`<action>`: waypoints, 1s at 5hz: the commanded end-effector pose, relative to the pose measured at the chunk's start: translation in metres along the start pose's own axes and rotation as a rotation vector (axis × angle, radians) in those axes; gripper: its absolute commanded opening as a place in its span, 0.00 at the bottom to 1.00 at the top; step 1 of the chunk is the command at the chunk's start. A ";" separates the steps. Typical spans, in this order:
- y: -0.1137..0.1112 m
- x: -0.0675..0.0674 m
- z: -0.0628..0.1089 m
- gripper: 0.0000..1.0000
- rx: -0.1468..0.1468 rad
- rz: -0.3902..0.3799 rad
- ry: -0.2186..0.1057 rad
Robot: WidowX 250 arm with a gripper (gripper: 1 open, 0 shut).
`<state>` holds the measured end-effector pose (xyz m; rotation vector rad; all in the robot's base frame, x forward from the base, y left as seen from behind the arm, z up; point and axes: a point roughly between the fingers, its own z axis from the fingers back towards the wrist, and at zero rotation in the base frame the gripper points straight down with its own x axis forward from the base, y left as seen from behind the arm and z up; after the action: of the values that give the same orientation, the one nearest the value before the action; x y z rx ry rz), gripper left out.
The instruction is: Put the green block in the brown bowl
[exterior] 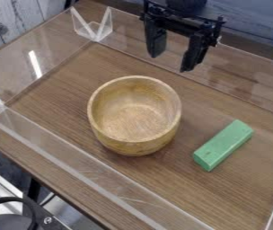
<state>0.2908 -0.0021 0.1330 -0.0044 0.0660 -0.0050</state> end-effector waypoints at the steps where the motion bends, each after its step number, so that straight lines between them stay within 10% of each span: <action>1: -0.012 -0.005 -0.007 1.00 -0.019 -0.025 0.023; 3: -0.060 -0.005 -0.028 1.00 0.026 -0.240 -0.014; 5: -0.071 0.000 -0.032 1.00 0.060 -0.240 -0.023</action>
<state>0.2782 -0.0692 0.0861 0.0517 0.1041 -0.2401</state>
